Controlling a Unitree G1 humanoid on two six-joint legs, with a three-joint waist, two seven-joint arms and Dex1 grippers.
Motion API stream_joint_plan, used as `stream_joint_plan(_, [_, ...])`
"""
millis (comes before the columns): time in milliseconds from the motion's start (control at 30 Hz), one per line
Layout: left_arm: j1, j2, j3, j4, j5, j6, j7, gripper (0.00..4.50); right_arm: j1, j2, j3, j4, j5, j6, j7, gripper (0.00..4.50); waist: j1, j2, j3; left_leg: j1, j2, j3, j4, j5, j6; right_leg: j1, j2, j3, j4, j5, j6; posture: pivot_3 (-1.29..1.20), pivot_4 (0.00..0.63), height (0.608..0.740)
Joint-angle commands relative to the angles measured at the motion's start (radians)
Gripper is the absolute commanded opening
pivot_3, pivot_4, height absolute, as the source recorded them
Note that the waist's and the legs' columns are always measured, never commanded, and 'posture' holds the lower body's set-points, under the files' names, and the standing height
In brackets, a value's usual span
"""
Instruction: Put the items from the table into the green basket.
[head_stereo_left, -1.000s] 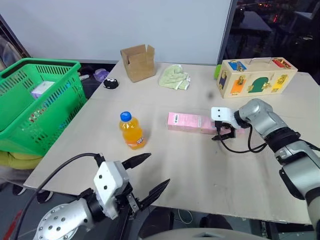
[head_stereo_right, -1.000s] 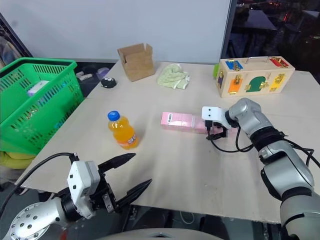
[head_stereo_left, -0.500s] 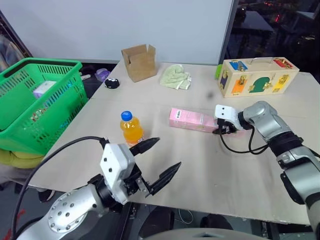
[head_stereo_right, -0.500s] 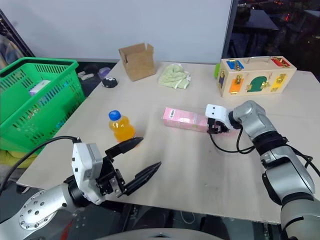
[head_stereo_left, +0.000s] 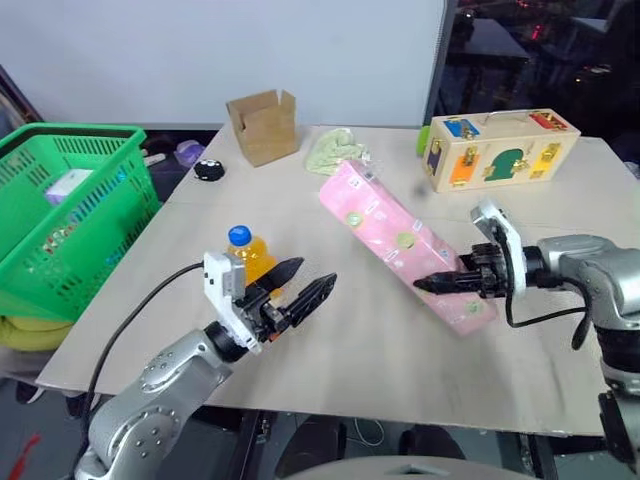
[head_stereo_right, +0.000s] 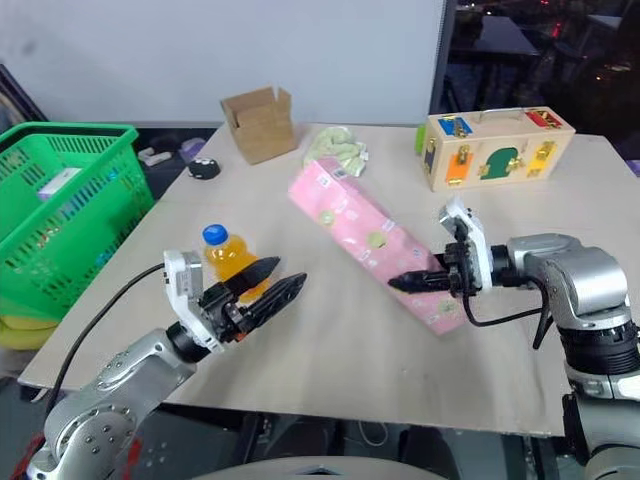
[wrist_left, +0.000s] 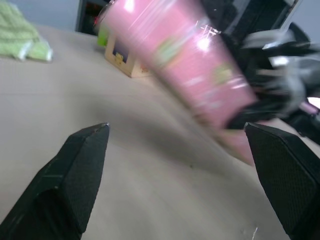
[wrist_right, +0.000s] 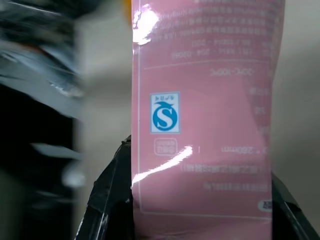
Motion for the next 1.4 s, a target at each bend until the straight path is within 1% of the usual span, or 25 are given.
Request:
stream_joint_plan(33, [-0.037, -0.026, 0.003, 0.002, -0.034, 0.023, -0.058, 4.50, 0.005, 0.038, -0.031, -0.100, 0.104, 0.038, -0.070, 1.88, -0.009, 0.000, 0.000, 0.001, 0.000, 0.001, 0.000, 0.000, 0.000, 0.000, 0.000, 0.001, 0.000, 0.000, 0.000, 0.05, 0.000, 0.740])
stream_joint_plan(133, [-0.056, -0.042, 0.009, 0.004, -0.088, 0.061, -0.099, 4.50, 0.007, 0.062, 0.008, -0.101, 0.122, 0.025, -0.127, 1.88, -0.016, 0.000, 0.000, 0.001, 0.000, 0.002, 0.000, 0.000, 0.000, 0.000, 0.000, 0.002, 0.001, 0.001, 0.001, 0.05, 0.000, 0.740])
stream_joint_plan(233, [-0.065, -0.047, 0.012, 0.008, -0.116, 0.091, -0.133, 4.50, -0.003, 0.066, 0.055, -0.089, 0.129, -0.008, -0.146, 1.88, -0.024, 0.000, 0.000, 0.001, 0.000, 0.002, 0.001, 0.000, 0.000, 0.000, 0.000, 0.002, 0.001, 0.001, 0.001, 0.05, 0.000, 0.740])
stream_joint_plan(300, [-0.075, -0.056, 0.019, 0.015, -0.123, 0.100, -0.141, 4.50, -0.008, 0.067, 0.071, -0.088, 0.147, -0.015, -0.151, 1.88, -0.029, 0.000, 0.000, 0.001, 0.000, 0.002, 0.001, 0.000, 0.000, 0.000, 0.000, 0.002, 0.001, 0.001, 0.000, 0.05, 0.000, 0.740])
stream_joint_plan(400, [-0.117, -0.077, 0.033, 0.042, -0.189, 0.127, -0.148, 4.50, -0.015, 0.076, 0.113, -0.094, 0.176, -0.018, -0.146, 1.88, -0.030, 0.000, 0.000, 0.001, 0.001, 0.002, 0.001, 0.000, 0.000, 0.000, 0.000, 0.002, 0.001, 0.001, 0.000, 0.06, 0.000, 0.740])
stream_joint_plan(500, [-0.145, -0.092, 0.040, 0.072, -0.205, 0.146, -0.152, 4.50, -0.024, 0.095, 0.112, -0.084, 0.241, 0.002, -0.131, 1.88, -0.030, -0.001, 0.000, 0.001, 0.001, 0.001, 0.001, 0.000, 0.000, 0.000, 0.001, 0.002, 0.001, 0.001, 0.000, 0.06, 0.000, 0.740])
stream_joint_plan(633, [-0.169, -0.112, 0.041, 0.088, -0.218, 0.165, -0.161, 4.50, -0.038, 0.075, 0.143, -0.081, 0.280, 0.005, -0.118, 1.88, -0.030, -0.001, 0.000, 0.001, 0.001, 0.001, 0.001, 0.000, 0.000, 0.000, 0.001, 0.003, 0.001, 0.001, 0.000, 0.07, 0.000, 0.740])
stream_joint_plan(667, [-0.173, -0.113, 0.038, 0.089, -0.221, 0.173, -0.168, 3.96, -0.041, 0.075, 0.152, -0.078, 0.287, 0.004, -0.119, 1.81, -0.030, -0.001, 0.000, 0.001, 0.001, 0.001, 0.001, 0.000, 0.000, 0.000, 0.001, 0.003, 0.001, 0.001, 0.000, 0.07, 0.000, 0.740])
stream_joint_plan(700, [-0.175, -0.114, 0.035, 0.088, -0.222, 0.181, -0.175, 3.71, -0.043, 0.075, 0.161, -0.075, 0.291, 0.002, -0.121, 1.81, -0.030, -0.001, 0.000, 0.001, 0.001, 0.001, 0.001, 0.000, 0.000, 0.000, 0.001, 0.003, 0.001, 0.001, 0.000, 0.07, 0.000, 0.740])
stream_joint_plan(733, [-0.174, -0.115, 0.033, 0.087, -0.221, 0.186, -0.178, 3.33, -0.047, 0.077, 0.169, -0.069, 0.291, -0.003, -0.123, 1.81, -0.030, -0.001, 0.000, 0.001, 0.002, 0.001, 0.001, 0.000, 0.000, 0.000, 0.002, 0.003, 0.001, 0.001, 0.000, 0.07, 0.000, 0.740])
stream_joint_plan(767, [-0.173, -0.117, 0.033, 0.086, -0.220, 0.189, -0.180, 2.82, -0.050, 0.078, 0.175, -0.064, 0.292, -0.008, -0.124, 1.81, -0.030, -0.001, 0.000, 0.001, 0.002, 0.001, 0.001, 0.000, 0.000, 0.000, 0.002, 0.003, 0.001, 0.001, 0.000, 0.07, 0.000, 0.740])
stream_joint_plan(833, [-0.167, -0.120, 0.037, 0.081, -0.211, 0.190, -0.180, 2.02, -0.055, 0.087, 0.175, -0.046, 0.290, -0.030, -0.131, 1.81, -0.030, -0.001, 0.000, 0.001, 0.002, 0.001, 0.001, 0.000, 0.000, 0.000, 0.002, 0.003, 0.001, 0.001, 0.000, 0.07, 0.000, 0.740])
stream_joint_plan(867, [-0.164, -0.120, 0.039, 0.078, -0.205, 0.191, -0.181, 1.89, -0.055, 0.088, 0.173, -0.041, 0.289, -0.041, -0.131, 2.35, -0.030, -0.001, 0.000, 0.001, 0.002, 0.001, 0.001, 0.000, 0.000, 0.000, 0.002, 0.003, 0.001, 0.001, 0.000, 0.07, 0.000, 0.740])
stream_joint_plan(933, [-0.157, -0.122, 0.047, 0.069, -0.188, 0.183, -0.175, 1.89, -0.045, 0.089, 0.157, -0.041, 0.273, -0.074, -0.155, 3.03, -0.030, -0.001, 0.000, 0.001, 0.002, 0.001, 0.001, 0.000, 0.000, 0.000, 0.002, 0.003, 0.001, 0.001, 0.000, 0.08, 0.000, 0.740])
stream_joint_plan(1000, [-0.146, -0.115, 0.057, 0.045, -0.145, 0.167, -0.169, 1.89, -0.006, 0.054, 0.152, -0.065, 0.207, -0.163, -0.172, 4.09, -0.029, -0.001, 0.000, 0.001, 0.002, 0.001, 0.001, 0.000, 0.000, 0.000, 0.002, 0.003, 0.001, 0.001, 0.000, 0.09, 0.000, 0.740])
stream_joint_plan(1033, [-0.134, -0.109, 0.061, 0.026, -0.109, 0.154, -0.164, 1.89, 0.020, 0.038, 0.152, -0.077, 0.158, -0.235, -0.184, 4.47, -0.028, -0.001, 0.000, 0.001, 0.002, 0.001, 0.001, 0.000, 0.000, 0.000, 0.002, 0.003, 0.000, 0.001, 0.000, 0.09, 0.000, 0.740])
stream_joint_plan(1100, [-0.115, -0.110, 0.073, -0.002, -0.071, 0.138, -0.150, 1.89, 0.052, 0.019, 0.155, -0.084, 0.095, -0.328, -0.205, 4.47, -0.025, -0.001, -0.001, 0.000, 0.002, 0.001, 0.001, 0.000, 0.000, 0.000, 0.002, 0.003, 0.000, 0.001, 0.000, 0.09, 0.000, 0.740])
stream_joint_plan(1133, [-0.093, -0.101, 0.083, -0.030, -0.041, 0.128, -0.143, 1.89, 0.080, 0.005, 0.156, -0.095, 0.055, -0.401, -0.207, 4.47, -0.024, -0.001, -0.001, 0.000, 0.002, 0.001, 0.001, 0.000, 0.000, 0.000, 0.002, 0.004, -0.001, 0.001, 0.000, 0.10, 0.000, 0.740])
stream_joint_plan(1233, [-0.013, -0.080, 0.120, -0.108, 0.030, 0.105, -0.125, 1.89, 0.147, -0.013, 0.141, -0.109, -0.020, -0.542, -0.228, 4.47, -0.025, -0.002, 0.000, 0.000, 0.003, 0.002, 0.000, -0.001, -0.001, -0.001, 0.002, 0.004, -0.001, 0.001, 0.000, 0.10, 0.000, 0.740])
stream_joint_plan(1300, [0.028, -0.074, 0.135, -0.137, 0.061, 0.095, -0.121, 1.89, 0.174, -0.017, 0.140, -0.103, -0.050, -0.611, -0.230, 4.47, -0.025, -0.002, 0.000, 0.000, 0.003, 0.002, 0.000, -0.001, -0.001, -0.001, 0.002, 0.004, -0.001, 0.001, 0.000, 0.10, 0.000, 0.740])
stream_joint_plan(1400, [0.139, -0.064, 0.174, -0.208, 0.180, 0.043, -0.114, 1.89, 0.191, 0.008, 0.137, -0.088, -0.074, -0.687, -0.255, 4.47, -0.026, -0.002, 0.000, 0.001, 0.004, 0.003, 0.000, -0.001, -0.002, -0.001, 0.003, 0.005, -0.001, 0.001, 0.000, 0.16, 0.000, 0.740])
